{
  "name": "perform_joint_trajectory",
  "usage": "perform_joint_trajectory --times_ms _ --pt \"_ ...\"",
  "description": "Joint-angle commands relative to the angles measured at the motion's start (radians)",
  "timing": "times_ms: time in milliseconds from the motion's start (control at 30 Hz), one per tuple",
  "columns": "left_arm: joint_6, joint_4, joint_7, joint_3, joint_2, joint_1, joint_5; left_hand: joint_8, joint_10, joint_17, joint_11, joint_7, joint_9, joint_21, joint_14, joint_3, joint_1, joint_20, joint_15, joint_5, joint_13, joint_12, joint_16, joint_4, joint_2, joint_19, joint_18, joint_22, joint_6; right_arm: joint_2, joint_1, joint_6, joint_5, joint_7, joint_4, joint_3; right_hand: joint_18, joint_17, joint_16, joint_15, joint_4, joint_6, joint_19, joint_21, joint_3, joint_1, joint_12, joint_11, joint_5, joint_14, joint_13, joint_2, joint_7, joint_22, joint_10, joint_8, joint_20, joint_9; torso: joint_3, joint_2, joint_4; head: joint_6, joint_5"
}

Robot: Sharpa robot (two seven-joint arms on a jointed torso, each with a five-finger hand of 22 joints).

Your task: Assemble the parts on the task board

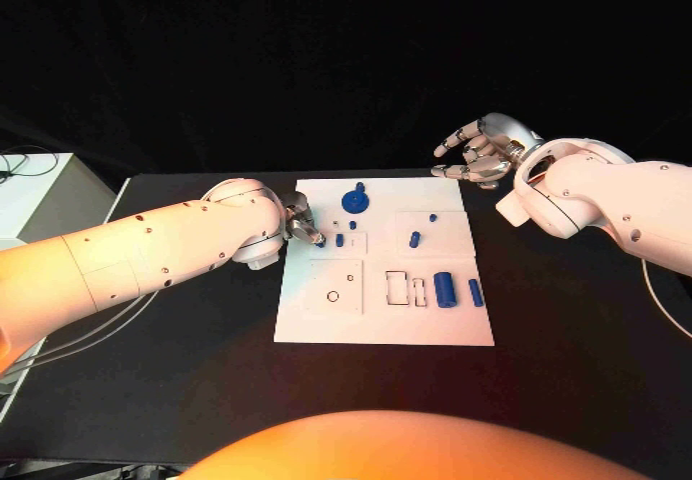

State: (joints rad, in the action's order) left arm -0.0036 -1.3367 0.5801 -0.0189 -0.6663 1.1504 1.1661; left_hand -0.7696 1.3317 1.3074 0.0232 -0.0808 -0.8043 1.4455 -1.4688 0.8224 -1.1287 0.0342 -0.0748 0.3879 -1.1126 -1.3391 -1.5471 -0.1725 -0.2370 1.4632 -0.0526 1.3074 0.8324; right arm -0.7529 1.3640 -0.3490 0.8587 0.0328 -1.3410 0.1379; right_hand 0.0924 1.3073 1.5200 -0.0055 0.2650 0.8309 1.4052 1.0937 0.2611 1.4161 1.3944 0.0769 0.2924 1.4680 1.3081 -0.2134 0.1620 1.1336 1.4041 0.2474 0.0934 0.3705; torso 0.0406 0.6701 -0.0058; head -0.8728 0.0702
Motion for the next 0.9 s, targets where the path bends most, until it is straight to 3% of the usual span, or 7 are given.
perform_joint_trajectory --times_ms 33,900 --pt "-0.013 -0.004 -0.009 0.003 -0.002 -0.004 -0.002 -0.006 0.009 0.227 0.001 0.029 -0.001 0.004 -0.092 0.142 0.0 -0.006 -0.008 0.006 -0.001 -0.006 -0.004 0.135 0.006 0.02 0.008 0.089 0.033 -0.001 0.0 0.012 0.009 -0.006 -0.002 0.0 0.012 0.146 -0.003 0.002 0.0 -0.005 -0.005 -0.005 0.005 -0.008 -0.002 -0.001 0.006 0.076 0.062 -0.002 0.001 0.001 -0.004 0.004 0.002 0.001 0.0003 0.0 -0.0007 0.0 0.001" --pt "-0.064 -0.013 -0.034 0.002 0.001 -0.005 0.048 -0.007 0.01 0.229 0.001 0.029 -0.001 0.005 -0.092 0.144 0.001 -0.006 -0.008 0.007 -0.002 -0.006 -0.005 0.136 0.006 0.021 0.008 0.091 0.034 -0.001 0.0 0.012 0.016 -0.005 -0.002 0.0 0.012 0.146 -0.003 0.002 0.0 -0.005 -0.005 -0.005 0.005 -0.008 -0.002 -0.001 0.006 0.076 0.062 -0.002 0.001 0.001 -0.004 0.004 0.002 0.001 -0.0005 0.0 -0.0005 0.0 -0.001"
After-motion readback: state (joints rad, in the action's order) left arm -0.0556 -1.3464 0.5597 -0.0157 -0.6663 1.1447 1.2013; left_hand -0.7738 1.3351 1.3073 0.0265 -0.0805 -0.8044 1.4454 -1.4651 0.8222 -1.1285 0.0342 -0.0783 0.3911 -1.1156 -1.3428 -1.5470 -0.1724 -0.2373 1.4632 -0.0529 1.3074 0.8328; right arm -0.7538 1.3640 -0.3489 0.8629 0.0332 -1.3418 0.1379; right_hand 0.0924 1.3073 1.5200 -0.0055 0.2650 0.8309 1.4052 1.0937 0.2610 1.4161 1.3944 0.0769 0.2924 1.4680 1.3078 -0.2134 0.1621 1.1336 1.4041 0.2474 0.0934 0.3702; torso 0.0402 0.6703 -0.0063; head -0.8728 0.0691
